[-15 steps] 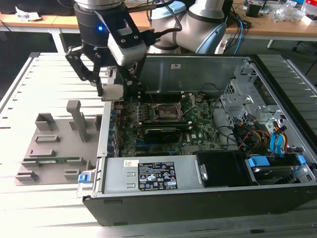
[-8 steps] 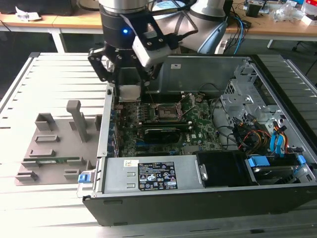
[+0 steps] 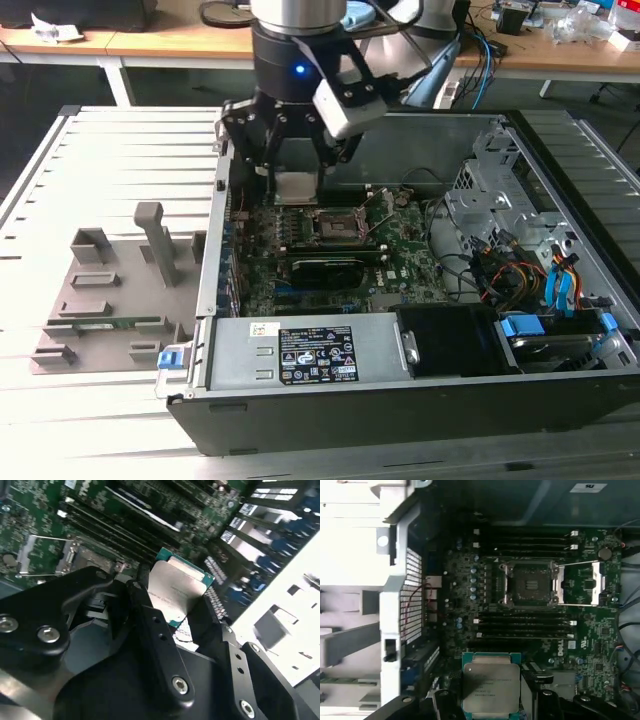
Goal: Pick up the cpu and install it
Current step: 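Pick up the cpu and move it towards the insertion slot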
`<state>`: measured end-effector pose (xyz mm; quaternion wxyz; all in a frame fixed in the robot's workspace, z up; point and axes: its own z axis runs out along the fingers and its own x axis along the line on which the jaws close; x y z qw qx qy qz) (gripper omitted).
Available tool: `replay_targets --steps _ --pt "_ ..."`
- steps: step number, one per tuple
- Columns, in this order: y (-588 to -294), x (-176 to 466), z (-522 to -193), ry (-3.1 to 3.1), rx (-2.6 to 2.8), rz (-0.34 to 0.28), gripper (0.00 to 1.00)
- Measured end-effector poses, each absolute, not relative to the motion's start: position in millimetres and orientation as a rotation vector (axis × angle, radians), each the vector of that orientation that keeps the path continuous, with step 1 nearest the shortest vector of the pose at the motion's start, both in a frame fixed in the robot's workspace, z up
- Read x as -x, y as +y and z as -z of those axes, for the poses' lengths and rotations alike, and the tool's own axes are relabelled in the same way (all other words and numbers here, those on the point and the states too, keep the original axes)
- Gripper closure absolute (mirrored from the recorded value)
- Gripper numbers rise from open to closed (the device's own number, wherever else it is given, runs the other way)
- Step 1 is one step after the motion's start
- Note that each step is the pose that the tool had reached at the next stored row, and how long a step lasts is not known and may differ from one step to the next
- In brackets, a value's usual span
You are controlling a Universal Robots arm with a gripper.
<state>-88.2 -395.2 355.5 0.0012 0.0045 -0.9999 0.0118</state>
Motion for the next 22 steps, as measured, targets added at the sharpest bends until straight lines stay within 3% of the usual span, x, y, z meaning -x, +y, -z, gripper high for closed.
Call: replay_targets --steps 12,22 --pt "-362.2 38.2 -340.9 -3.139 -0.008 -0.039 0.45" --pt "-323.6 -2.2 -310.2 -3.138 -0.008 -0.049 0.45"
